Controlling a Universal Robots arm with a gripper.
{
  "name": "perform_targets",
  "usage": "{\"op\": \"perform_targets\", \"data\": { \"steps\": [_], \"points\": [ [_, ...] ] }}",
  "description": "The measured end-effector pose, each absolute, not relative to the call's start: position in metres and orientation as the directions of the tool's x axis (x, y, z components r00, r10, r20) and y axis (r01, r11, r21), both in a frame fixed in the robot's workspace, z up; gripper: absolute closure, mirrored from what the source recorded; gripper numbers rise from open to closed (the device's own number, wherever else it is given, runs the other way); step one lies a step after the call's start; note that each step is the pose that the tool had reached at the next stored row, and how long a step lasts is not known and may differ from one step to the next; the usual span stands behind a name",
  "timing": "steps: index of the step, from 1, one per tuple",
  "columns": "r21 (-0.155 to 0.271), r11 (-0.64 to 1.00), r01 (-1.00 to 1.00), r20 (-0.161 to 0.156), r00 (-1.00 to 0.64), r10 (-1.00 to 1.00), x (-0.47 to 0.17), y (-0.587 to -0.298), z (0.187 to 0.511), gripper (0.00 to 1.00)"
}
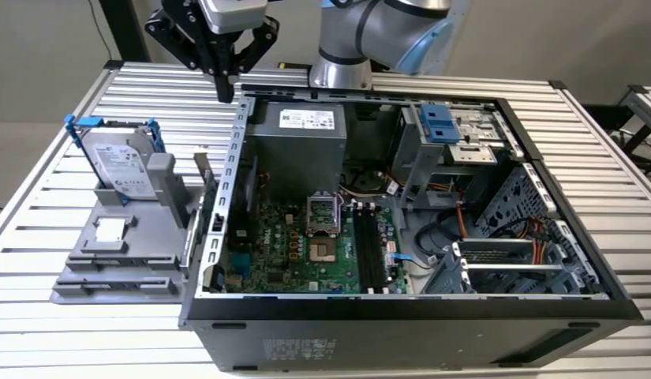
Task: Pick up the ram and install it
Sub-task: 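Reach for the ram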
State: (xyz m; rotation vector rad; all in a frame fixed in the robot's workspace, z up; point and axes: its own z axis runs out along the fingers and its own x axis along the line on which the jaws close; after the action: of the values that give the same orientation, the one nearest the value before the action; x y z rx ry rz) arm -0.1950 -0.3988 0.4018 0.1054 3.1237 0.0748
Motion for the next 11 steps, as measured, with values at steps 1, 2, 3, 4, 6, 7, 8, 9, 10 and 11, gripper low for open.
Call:
{"op": "perform_targets", "data": {
  "steps": [1, 2, 3, 4, 6, 7, 8, 9, 10, 11],
  "points": [
    [0.048, 0.997, 0.067, -0.014, -0.998, 0.068, -0.1963, -0.3988, 0.4018, 1.00],
    [0.048, 0.997, 0.067, -0.014, -0.998, 0.068, -0.1975, -0.3988, 0.4018, 1.00],
    [0.048, 0.997, 0.067, -0.014, -0.998, 0.068, -0.1985, -0.3988, 0.4018, 1.00],
    [0.048, 0.997, 0.067, -0.014, -0.998, 0.068, -0.1994, -0.3988, 0.4018, 1.00],
    [0.048, 0.997, 0.067, -0.014, -0.998, 0.068, -0.2014, -0.3988, 0.4018, 1.00],
    [0.048, 0.997, 0.067, -0.014, -0.998, 0.068, -0.2023, -0.3988, 0.4018, 1.00],
    [0.048, 0.997, 0.067, -0.014, -0.998, 0.068, -0.2032, -0.3988, 0.4018, 1.00],
    [0.048, 0.997, 0.067, -0.014, -0.998, 0.068, -0.2043, -0.3988, 0.4018, 1.00],
    [0.048, 0.997, 0.067, -0.014, -0.998, 0.068, -0.2051, -0.3988, 0.4018, 1.00],
    [0.048, 0.997, 0.067, -0.014, -0.998, 0.068, -0.2061, -0.3988, 0.4018, 1.00]
  ]
}}
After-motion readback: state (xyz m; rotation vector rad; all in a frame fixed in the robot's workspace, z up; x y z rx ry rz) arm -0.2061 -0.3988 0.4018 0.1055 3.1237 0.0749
